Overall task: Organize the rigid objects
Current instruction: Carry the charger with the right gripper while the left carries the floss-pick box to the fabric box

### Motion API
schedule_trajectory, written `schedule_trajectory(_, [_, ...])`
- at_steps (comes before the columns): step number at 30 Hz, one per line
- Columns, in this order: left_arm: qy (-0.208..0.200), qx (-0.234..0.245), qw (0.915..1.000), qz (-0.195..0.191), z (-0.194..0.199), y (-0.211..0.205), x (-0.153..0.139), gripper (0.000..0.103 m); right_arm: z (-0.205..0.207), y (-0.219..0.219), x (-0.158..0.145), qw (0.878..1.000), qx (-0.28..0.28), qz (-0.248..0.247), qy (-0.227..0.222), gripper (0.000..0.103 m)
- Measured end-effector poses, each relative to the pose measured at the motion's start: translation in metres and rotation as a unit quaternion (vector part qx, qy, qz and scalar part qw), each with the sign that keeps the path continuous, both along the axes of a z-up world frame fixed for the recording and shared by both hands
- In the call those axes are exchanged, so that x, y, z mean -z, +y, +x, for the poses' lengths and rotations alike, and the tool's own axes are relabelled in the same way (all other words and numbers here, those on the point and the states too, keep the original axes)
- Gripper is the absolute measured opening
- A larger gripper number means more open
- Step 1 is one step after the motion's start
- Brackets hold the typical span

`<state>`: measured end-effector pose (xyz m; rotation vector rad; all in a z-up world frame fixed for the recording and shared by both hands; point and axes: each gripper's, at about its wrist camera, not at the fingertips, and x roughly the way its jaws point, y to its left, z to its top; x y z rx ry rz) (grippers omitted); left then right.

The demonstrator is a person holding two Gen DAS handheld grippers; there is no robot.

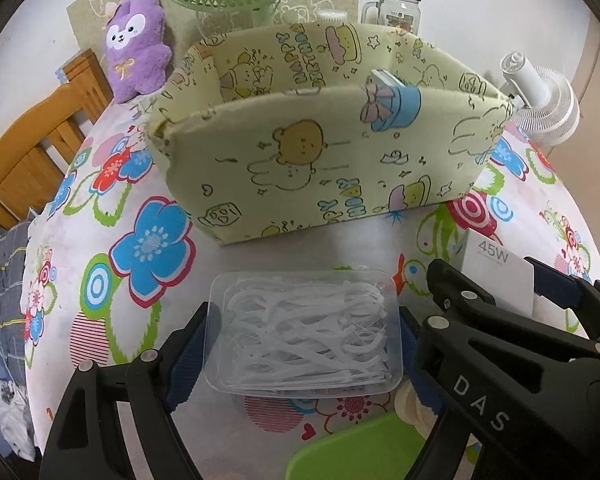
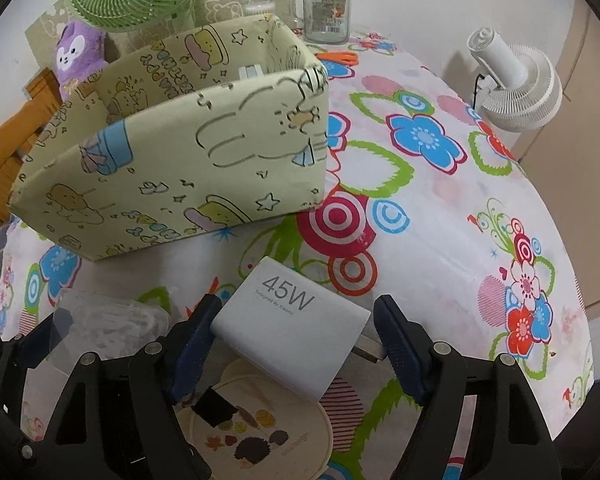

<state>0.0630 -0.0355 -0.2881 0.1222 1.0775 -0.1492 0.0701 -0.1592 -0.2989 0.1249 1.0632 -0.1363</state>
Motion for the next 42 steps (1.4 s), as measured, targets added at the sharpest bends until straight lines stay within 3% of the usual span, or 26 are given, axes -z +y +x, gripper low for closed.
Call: schedule_trajectory(42, [-0.062, -0.008, 0.9974, -0.036, -0.025, 0.009, -0.108, 0.087, -0.028, 0.007, -0.116, 0.997, -0.012, -0.001, -0.077, 0.08])
